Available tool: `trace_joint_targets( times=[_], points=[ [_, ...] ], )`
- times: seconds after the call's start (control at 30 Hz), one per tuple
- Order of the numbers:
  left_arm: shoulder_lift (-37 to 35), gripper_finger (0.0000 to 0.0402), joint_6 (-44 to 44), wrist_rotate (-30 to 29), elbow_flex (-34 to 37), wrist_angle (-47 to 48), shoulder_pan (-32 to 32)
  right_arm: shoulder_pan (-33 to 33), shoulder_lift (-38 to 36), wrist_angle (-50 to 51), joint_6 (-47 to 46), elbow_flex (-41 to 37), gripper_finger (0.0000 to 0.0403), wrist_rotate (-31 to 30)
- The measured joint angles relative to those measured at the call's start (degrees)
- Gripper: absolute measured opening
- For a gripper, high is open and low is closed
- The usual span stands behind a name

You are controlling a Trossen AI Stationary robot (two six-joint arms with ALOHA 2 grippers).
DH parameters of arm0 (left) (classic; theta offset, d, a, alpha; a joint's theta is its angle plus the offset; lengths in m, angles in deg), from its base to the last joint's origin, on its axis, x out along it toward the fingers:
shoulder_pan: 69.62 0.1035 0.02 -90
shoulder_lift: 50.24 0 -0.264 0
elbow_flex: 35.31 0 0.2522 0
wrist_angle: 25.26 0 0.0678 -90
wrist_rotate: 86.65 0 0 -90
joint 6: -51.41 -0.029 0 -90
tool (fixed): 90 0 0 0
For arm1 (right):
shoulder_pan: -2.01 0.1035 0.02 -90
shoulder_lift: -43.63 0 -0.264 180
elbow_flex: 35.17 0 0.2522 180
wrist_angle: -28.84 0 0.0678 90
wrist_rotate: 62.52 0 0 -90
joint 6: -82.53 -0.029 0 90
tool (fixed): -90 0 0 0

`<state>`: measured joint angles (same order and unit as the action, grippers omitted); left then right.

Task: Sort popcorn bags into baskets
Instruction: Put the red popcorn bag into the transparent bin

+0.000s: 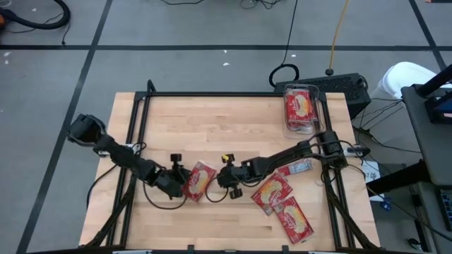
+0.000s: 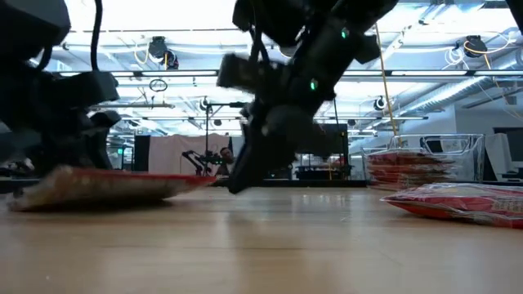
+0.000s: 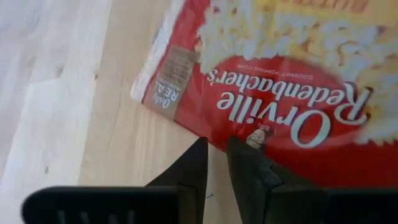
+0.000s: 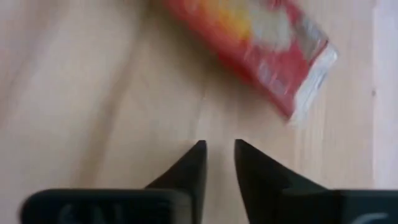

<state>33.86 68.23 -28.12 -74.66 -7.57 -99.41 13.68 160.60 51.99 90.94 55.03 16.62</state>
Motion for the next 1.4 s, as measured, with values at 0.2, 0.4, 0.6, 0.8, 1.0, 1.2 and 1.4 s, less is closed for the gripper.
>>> trace_joint_targets(
  times=[0.2,0.4,0.6,0.8,1.0,1.2,1.4],
  points=[
    [3.0,0.006,-0.4,0.0,-0.1,-4.5,0.5,0.8,1.0,-3.2,3.6,-0.1,0.0164,-9.1],
    [3.6,0.006,0.7,0.4,-0.1,-5.8,0.6,0.8,1.0,-7.0,12.4,-0.1,0.0201,-7.4],
    [3.6,0.006,2.3,0.6,0.0,-6.1,0.7,0.9,2.4,-16.4,20.2,-2.2,0.0167,-2.3],
    [3.7,0.006,4.4,1.5,0.1,-9.4,1.0,0.7,4.0,-19.0,23.8,-2.2,0.0066,-2.8],
    [-0.3,0.006,6.5,3.4,-1.8,-7.1,1.6,0.9,2.9,-16.6,25.6,-2.2,0.0013,-7.2],
    [-11.1,0.0061,11.7,0.7,-1.7,1.6,2.4,2.0,-1.5,-10.8,30.1,-2.3,0.0021,-15.0],
    [-16.5,0.0063,14.5,-1.9,0.8,1.2,4.2,3.4,-6.8,-4.2,36.3,-2.3,0.0006,-22.7]
  ],
)
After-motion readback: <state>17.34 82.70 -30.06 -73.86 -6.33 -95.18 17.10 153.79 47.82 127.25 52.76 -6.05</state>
